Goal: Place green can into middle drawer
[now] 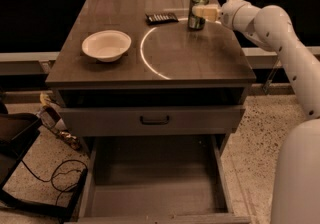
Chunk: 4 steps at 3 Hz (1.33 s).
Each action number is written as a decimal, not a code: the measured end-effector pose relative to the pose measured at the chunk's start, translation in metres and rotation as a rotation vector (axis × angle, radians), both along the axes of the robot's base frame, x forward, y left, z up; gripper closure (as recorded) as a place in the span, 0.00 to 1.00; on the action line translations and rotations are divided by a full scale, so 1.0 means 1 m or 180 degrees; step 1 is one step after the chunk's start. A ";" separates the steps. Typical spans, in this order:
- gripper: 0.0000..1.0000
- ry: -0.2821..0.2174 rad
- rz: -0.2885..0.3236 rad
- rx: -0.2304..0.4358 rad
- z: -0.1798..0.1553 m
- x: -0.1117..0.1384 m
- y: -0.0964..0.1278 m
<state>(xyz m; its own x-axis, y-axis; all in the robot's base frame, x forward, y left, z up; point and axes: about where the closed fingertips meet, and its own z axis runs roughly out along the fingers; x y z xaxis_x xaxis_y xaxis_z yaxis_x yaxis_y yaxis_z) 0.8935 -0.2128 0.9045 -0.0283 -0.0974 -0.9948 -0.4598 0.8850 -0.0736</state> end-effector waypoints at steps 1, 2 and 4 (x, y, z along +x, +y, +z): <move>0.41 -0.0140 0.0074 -0.0116 0.030 0.002 -0.006; 0.63 -0.0246 0.0180 -0.0223 0.056 0.004 -0.003; 1.00 -0.0271 0.0200 -0.0223 0.062 0.005 0.000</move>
Offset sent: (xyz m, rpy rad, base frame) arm 0.0155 -0.0122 0.0977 -0.1155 -0.1247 0.0940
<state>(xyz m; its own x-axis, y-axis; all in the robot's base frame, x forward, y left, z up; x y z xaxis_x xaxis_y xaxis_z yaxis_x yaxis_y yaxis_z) 0.8985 -0.2129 0.9660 0.0642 -0.1658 -0.9841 -0.5036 0.8460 -0.1753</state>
